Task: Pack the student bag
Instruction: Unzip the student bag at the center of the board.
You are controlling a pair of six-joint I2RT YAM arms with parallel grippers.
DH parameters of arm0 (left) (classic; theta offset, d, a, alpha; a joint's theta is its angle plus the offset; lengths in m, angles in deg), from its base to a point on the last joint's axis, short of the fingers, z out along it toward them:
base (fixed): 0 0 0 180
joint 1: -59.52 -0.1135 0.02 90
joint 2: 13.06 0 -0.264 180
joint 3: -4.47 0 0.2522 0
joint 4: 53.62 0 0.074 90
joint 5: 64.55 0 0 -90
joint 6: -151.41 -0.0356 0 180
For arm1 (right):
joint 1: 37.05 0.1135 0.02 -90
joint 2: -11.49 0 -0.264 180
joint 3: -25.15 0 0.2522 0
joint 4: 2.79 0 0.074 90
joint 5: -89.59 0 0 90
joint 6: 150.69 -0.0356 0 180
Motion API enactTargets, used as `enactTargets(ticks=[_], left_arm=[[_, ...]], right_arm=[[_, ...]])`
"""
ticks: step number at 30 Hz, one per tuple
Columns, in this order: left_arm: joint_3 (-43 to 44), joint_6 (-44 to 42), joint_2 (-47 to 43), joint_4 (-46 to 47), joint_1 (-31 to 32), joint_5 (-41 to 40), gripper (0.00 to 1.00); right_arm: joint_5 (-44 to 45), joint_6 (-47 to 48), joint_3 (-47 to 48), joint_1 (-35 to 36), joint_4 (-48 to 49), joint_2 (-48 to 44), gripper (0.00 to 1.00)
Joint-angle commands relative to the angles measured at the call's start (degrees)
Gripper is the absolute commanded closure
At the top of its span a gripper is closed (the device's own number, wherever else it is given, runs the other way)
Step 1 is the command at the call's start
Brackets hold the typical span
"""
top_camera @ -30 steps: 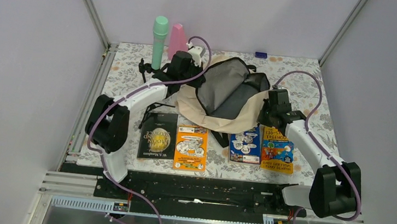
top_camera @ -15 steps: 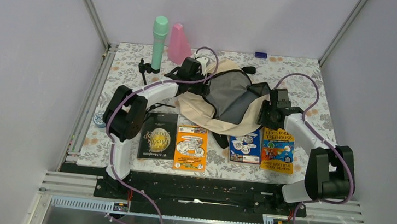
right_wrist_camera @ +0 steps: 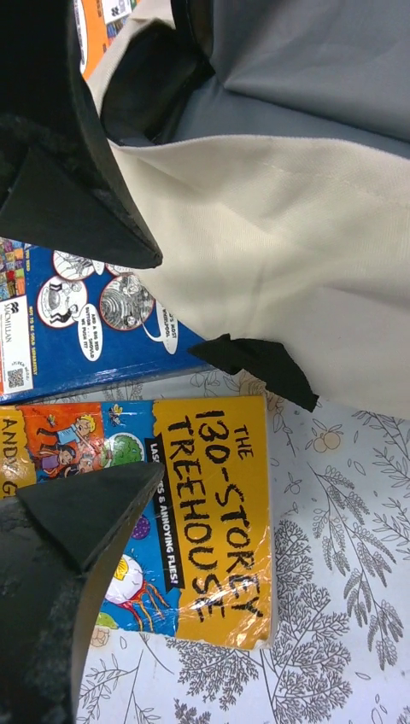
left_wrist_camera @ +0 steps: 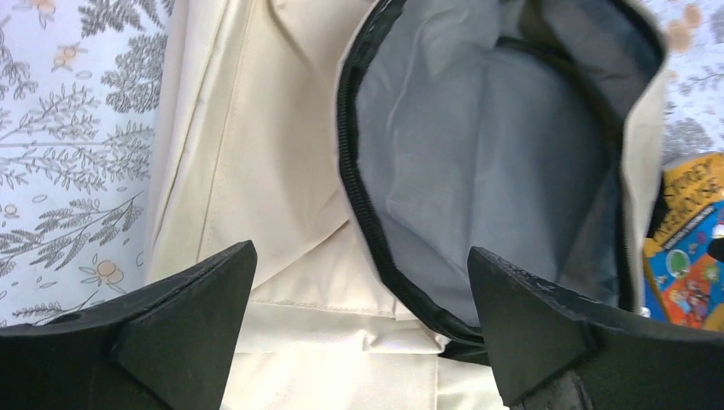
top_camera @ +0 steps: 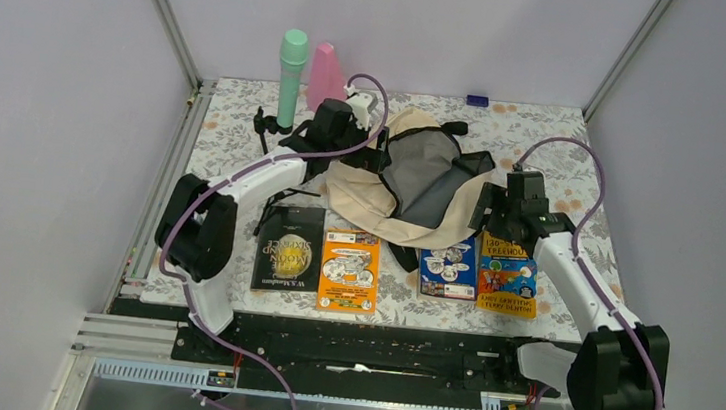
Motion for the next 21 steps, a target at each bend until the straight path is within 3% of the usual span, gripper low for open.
enactTargets(ticks=[1,7,15,21], left_arm=[[-0.79,1.46,-3.49,5.44,0.10,4.09,0.01],[-0.88,2.73,-4.17,5.34,1.30,3.56,0.01],[-10.14,4.90,-14.44,6.37,6.50,-18.05,0.01],[-24.23,10.38,-28.27,8.51,12.49,-25.84,0.01]], right_arm=[[-1.06,0.60,-0.60,-0.26,-1.43,-4.78,0.08],[-4.96,-1.00,-0.55,0.45,-0.78,-8.79,0.06],[-12.34,-4.33,-2.88,3.90,2.67,-14.37,0.07],[-12.22,-10.52,-6.28,14.52,5.18,-18.19,0.07]])
